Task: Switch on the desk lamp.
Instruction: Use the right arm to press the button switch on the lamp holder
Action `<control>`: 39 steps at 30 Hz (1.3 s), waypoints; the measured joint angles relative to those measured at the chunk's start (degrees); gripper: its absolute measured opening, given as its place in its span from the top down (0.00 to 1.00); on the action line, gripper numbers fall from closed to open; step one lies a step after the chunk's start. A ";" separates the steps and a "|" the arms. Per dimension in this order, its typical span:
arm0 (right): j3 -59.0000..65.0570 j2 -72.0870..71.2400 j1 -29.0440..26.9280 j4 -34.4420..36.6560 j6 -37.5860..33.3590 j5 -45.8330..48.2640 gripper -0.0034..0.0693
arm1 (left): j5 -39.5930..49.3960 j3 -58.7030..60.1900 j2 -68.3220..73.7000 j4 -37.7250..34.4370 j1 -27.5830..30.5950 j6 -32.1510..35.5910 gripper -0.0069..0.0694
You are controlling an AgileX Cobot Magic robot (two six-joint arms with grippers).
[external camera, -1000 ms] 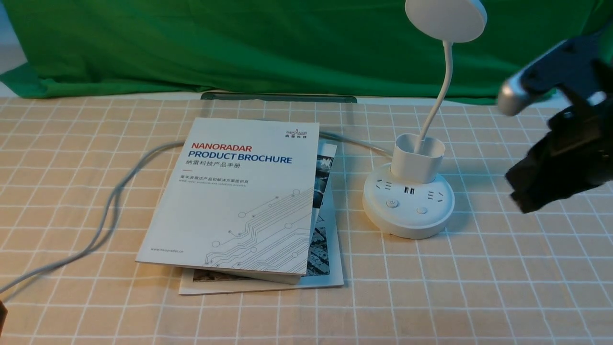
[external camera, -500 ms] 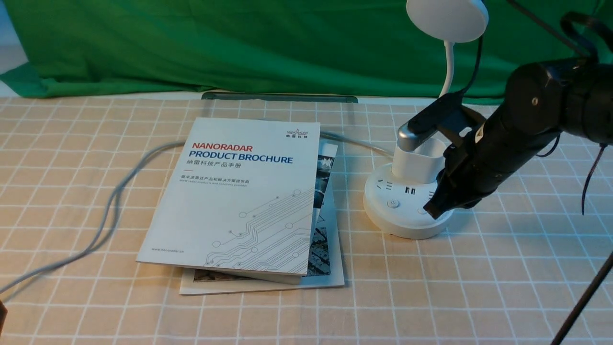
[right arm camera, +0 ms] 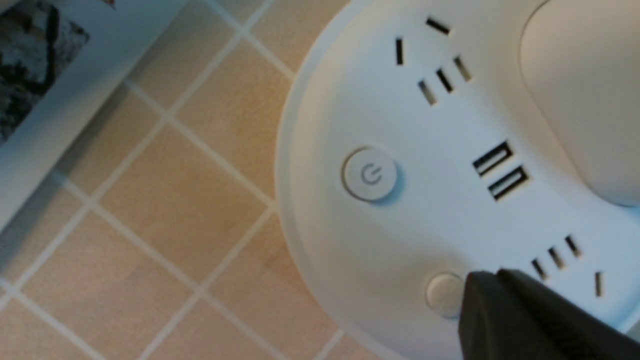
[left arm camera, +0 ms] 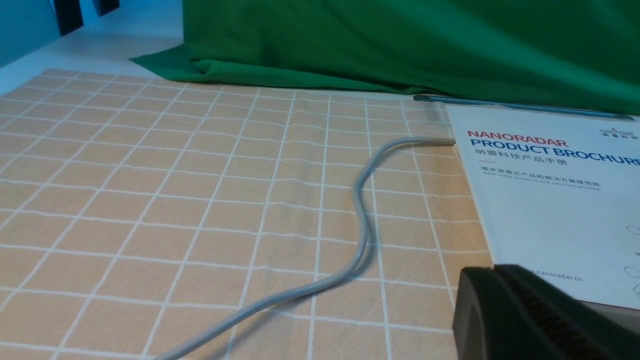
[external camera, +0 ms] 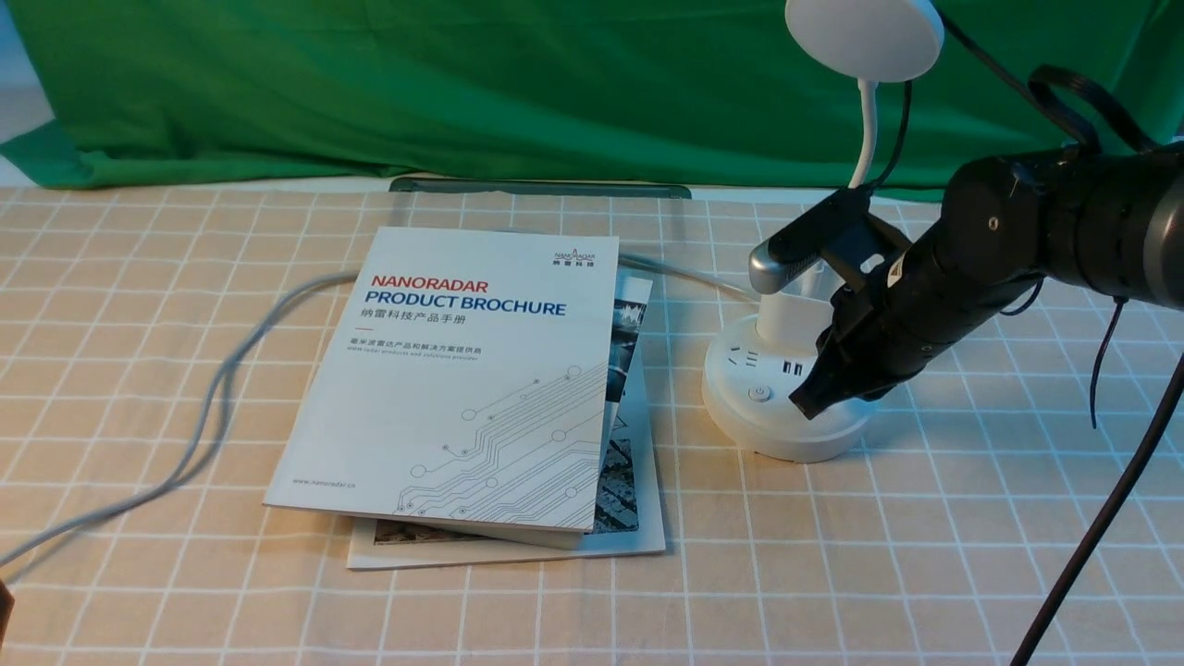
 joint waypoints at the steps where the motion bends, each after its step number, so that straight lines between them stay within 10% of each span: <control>1: 0.00 0.21 0.00 0.08 0.00 0.00 0.91 | 0.00 0.00 0.00 0.00 0.00 0.00 0.88; 39: -1.35 3.18 0.57 0.07 -1.40 1.72 0.91 | 0.00 0.00 0.00 0.00 0.00 0.00 0.88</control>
